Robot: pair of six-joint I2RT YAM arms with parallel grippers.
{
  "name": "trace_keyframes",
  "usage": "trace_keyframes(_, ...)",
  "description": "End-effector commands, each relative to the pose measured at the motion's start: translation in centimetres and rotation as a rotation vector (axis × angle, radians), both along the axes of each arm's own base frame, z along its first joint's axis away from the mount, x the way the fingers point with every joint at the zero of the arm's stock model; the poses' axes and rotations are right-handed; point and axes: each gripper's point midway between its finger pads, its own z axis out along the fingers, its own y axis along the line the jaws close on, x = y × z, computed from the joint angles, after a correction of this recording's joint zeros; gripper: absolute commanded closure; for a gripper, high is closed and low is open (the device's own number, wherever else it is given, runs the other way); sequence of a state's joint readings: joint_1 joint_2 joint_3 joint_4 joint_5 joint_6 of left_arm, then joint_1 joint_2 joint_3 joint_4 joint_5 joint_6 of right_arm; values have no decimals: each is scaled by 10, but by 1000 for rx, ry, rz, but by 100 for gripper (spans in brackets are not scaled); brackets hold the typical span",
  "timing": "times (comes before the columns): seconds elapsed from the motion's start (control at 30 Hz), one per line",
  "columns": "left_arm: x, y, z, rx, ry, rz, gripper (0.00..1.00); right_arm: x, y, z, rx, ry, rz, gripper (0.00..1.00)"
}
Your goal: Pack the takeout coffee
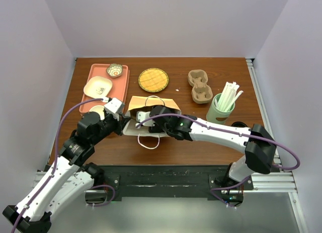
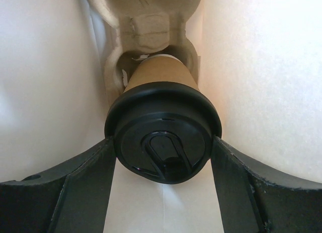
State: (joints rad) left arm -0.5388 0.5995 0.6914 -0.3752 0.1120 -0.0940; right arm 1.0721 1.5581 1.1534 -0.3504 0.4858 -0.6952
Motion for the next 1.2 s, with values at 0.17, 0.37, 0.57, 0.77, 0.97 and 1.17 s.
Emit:
trace_keyframes(0.17,1,-5,16,-44,-51,-20,100,4,17,11,59,9,24,65)
trace_keyframes(0.37,0,-5,13,-38,-46,-24,100,4,21,9,70,22,30,65)
trace_keyframes(0.57,0,-6,11,-35,-41,-27,100,2,22,14,80,30,35,65)
trace_keyframes(0.77,0,-5,8,-28,-38,-29,100,-1,23,15,90,44,43,65)
trace_keyframes(0.97,-1,-6,5,-25,-31,-32,100,4,14,23,87,1,4,66)
trace_keyframes(1.17,-1,-6,4,-22,-32,-32,100,4,14,33,110,-6,-4,66)
